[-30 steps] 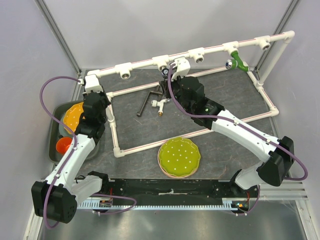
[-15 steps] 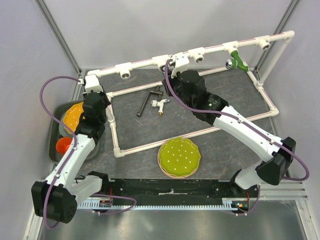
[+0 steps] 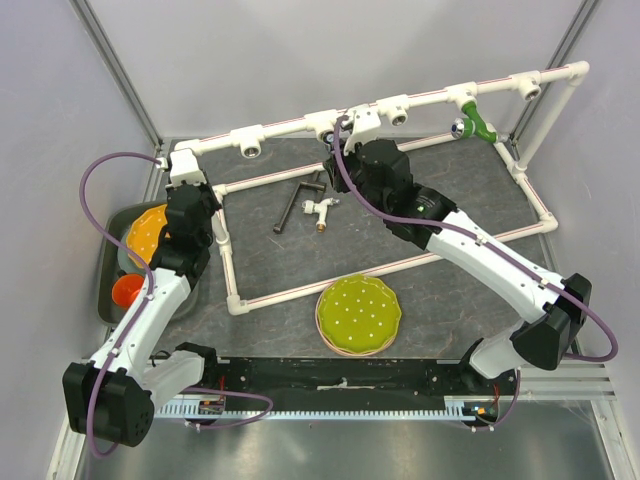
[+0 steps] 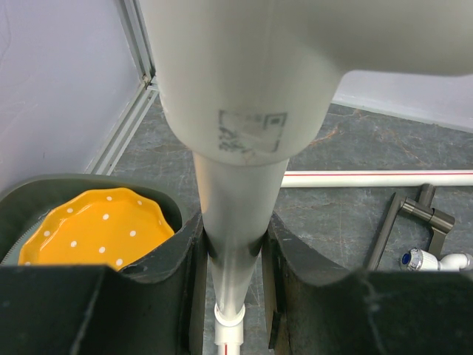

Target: Install the water faucets

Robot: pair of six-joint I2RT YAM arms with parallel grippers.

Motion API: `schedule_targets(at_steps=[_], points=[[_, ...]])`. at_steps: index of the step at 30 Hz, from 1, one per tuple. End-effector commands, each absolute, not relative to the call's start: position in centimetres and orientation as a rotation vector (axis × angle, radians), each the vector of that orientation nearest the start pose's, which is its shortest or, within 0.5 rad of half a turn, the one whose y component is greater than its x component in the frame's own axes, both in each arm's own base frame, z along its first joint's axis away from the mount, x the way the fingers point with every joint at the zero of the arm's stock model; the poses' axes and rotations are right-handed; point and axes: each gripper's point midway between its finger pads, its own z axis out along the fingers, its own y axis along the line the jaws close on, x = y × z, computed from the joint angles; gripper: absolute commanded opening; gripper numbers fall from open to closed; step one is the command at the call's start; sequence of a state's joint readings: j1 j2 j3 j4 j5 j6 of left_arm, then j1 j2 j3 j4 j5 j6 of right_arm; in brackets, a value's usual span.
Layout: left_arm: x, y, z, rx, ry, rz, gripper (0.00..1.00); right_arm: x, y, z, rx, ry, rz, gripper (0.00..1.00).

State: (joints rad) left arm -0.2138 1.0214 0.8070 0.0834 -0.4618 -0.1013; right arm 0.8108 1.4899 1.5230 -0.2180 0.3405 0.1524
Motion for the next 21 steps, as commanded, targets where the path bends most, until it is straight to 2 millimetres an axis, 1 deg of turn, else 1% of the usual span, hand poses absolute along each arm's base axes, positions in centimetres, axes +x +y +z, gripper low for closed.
schedule_targets(at_steps=[1, 4, 7, 11, 15, 16, 17, 21], points=[[36.3, -0.6, 29.3, -0.331, 1.623, 0.080, 0.02, 37.9, 29.0, 40.1, -0.169, 1.637, 0.477, 0.00], [36.3, -0.6, 29.5, -0.333, 1.620, 0.075, 0.02, 38.2, 28.9, 40.1, -0.135, 1.649, 0.557, 0.00], [36.2, -0.7, 29.5, -0.330, 1.620, 0.070, 0.02, 38.4, 29.3, 39.4, -0.100, 1.667, 0.645, 0.00], [36.2, -0.7, 29.5, -0.331, 1.619, 0.070, 0.02, 38.4, 29.7, 39.2, -0.055, 1.667, 0.758, 0.00], [36.2, -0.7, 29.6, -0.331, 1.616, 0.068, 0.02, 38.3, 29.8, 39.3, 0.000, 1.663, 0.883, 0.00], [36.1, -0.7, 29.7, -0.330, 1.615, 0.067, 0.02, 38.6, 29.6, 39.7, 0.015, 1.637, 0.911, 0.00], [36.2, -0.7, 29.6, -0.331, 1.616, 0.068, 0.02, 38.4, 29.7, 39.9, 0.010, 1.634, 0.952, 0.00], [36.2, -0.7, 29.6, -0.330, 1.618, 0.065, 0.02, 38.5, 29.2, 39.9, 0.066, 1.611, 1.062, 0.00]])
